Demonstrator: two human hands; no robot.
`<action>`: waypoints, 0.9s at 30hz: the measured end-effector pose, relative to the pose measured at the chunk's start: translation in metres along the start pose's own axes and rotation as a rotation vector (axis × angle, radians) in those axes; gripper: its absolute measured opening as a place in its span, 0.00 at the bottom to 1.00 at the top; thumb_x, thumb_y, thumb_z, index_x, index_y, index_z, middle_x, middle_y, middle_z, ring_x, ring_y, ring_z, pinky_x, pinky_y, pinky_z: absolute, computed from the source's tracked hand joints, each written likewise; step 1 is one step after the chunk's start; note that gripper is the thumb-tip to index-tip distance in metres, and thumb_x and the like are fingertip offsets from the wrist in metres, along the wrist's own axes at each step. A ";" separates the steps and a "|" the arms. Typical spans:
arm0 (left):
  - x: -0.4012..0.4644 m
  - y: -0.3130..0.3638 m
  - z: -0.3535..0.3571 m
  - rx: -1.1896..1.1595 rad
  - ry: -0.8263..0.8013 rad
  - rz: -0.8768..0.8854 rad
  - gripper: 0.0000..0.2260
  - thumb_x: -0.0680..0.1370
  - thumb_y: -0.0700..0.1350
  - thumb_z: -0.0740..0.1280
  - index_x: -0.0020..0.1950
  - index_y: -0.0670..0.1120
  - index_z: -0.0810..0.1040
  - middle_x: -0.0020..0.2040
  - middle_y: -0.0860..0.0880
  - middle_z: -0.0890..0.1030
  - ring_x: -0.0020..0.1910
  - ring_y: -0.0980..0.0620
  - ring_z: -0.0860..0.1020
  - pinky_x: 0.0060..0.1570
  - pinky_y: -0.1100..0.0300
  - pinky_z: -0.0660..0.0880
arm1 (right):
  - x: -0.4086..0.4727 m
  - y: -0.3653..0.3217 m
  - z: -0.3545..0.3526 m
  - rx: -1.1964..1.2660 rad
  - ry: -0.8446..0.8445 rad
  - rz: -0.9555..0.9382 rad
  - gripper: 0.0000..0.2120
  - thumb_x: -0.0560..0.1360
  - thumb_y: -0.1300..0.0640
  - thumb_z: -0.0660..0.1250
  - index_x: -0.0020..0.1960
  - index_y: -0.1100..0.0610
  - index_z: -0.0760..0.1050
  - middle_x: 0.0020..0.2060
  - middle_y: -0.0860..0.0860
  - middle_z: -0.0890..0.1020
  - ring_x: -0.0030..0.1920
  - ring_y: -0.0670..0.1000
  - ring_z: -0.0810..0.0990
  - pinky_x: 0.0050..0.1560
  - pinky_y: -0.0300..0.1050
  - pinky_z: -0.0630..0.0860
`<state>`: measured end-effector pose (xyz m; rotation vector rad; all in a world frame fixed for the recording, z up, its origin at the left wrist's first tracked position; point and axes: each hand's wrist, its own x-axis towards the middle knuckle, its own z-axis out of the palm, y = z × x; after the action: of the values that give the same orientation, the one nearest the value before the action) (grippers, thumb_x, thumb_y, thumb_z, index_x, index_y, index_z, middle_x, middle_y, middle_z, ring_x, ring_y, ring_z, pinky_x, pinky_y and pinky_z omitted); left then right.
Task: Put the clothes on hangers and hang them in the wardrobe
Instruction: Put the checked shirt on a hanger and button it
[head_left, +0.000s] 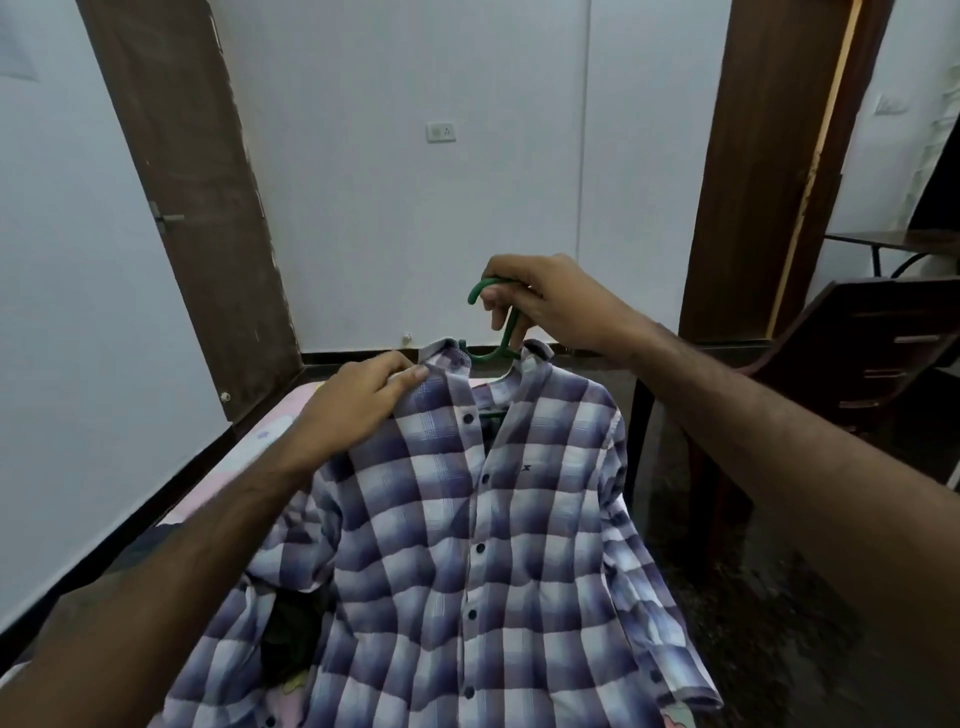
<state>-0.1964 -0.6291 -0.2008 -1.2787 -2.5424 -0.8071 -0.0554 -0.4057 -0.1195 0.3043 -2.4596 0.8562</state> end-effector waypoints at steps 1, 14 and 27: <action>0.004 0.000 -0.004 -0.034 -0.035 0.043 0.25 0.78 0.70 0.56 0.54 0.51 0.78 0.48 0.51 0.82 0.47 0.51 0.80 0.52 0.44 0.77 | 0.001 0.000 -0.002 -0.003 0.016 0.007 0.09 0.85 0.59 0.62 0.50 0.62 0.77 0.40 0.58 0.83 0.36 0.58 0.84 0.43 0.58 0.84; 0.002 0.012 -0.079 -0.073 0.310 0.380 0.02 0.84 0.48 0.61 0.52 0.55 0.70 0.43 0.58 0.76 0.41 0.58 0.76 0.42 0.63 0.71 | -0.002 0.010 -0.050 0.264 0.127 0.193 0.17 0.81 0.66 0.64 0.68 0.55 0.74 0.64 0.55 0.79 0.60 0.53 0.82 0.66 0.56 0.77; -0.028 0.039 -0.174 -0.021 0.459 0.541 0.03 0.80 0.46 0.64 0.53 0.51 0.75 0.45 0.60 0.76 0.44 0.55 0.76 0.42 0.66 0.71 | 0.011 -0.090 -0.047 0.444 -0.250 0.173 0.19 0.86 0.50 0.57 0.64 0.60 0.79 0.57 0.55 0.85 0.55 0.54 0.83 0.58 0.47 0.80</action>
<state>-0.1618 -0.7237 -0.0512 -1.4803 -1.7260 -0.8718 -0.0130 -0.4462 -0.0357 0.3758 -2.5251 1.5248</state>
